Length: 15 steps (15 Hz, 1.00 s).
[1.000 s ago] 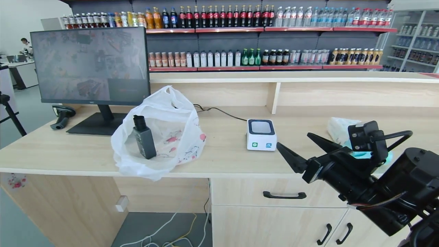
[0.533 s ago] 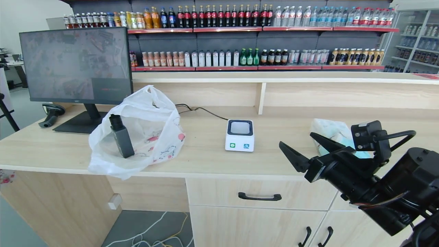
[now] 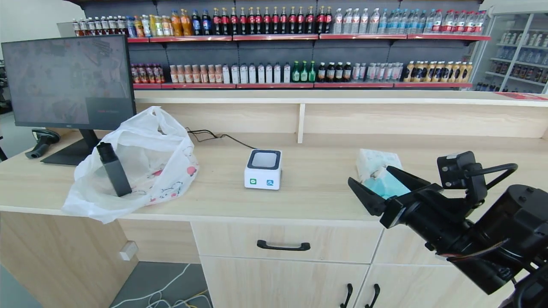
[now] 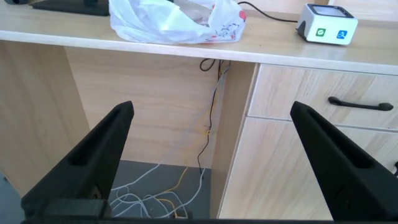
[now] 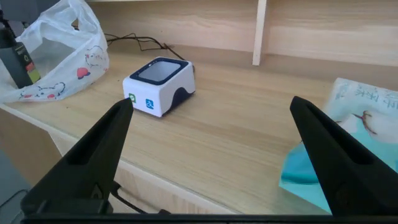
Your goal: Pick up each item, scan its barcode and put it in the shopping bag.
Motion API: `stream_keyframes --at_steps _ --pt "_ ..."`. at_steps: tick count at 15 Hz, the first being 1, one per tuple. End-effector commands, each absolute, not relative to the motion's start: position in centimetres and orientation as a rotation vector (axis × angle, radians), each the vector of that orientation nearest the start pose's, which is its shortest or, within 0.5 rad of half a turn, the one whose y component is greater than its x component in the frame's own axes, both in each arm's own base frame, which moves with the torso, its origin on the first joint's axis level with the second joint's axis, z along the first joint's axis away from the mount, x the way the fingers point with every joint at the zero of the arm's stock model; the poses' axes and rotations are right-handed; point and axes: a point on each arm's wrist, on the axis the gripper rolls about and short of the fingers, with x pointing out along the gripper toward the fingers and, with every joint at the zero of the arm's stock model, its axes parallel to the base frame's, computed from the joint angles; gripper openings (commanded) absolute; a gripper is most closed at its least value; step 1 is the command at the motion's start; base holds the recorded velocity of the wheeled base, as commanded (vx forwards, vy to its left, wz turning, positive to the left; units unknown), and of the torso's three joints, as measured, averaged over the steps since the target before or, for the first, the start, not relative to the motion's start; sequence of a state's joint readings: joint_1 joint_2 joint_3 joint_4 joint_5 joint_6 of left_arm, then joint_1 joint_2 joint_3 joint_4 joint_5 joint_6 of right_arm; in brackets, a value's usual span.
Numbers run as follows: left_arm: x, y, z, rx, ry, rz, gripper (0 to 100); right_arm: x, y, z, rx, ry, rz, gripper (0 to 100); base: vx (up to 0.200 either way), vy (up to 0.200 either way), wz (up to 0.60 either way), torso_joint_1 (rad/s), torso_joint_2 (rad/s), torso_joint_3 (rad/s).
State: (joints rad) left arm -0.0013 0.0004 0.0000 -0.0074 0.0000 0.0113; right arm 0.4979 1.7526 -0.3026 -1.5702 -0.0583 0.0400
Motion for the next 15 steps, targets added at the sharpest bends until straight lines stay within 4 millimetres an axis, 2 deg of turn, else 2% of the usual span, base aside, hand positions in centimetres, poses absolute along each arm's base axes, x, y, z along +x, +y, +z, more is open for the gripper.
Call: stream_keyframes --at_steps 1,4,13,15 --pt "-2.3 0.0 7.6 0.012 -0.008 -0.001 100 22.2 11.9 14.2 0.072 -0.106 0.442 100 0.200 0.000 0.00 0.002 -0.01 -0.002" --pt "-2.3 0.0 7.6 0.012 -0.008 -0.001 100 22.3 12.0 14.1 0.071 -0.101 0.442 100 0.200 0.000 0.00 -0.006 0.00 0.004" --pt "-2.3 0.0 7.6 0.011 -0.008 0.000 100 22.2 11.1 13.3 0.056 -0.066 0.403 100 0.000 0.000 0.00 0.000 0.00 0.000" --pt "-2.3 0.0 7.6 0.011 -0.008 0.000 100 22.2 10.8 15.6 0.090 -0.161 0.362 100 0.000 0.000 0.00 0.000 0.00 0.000"
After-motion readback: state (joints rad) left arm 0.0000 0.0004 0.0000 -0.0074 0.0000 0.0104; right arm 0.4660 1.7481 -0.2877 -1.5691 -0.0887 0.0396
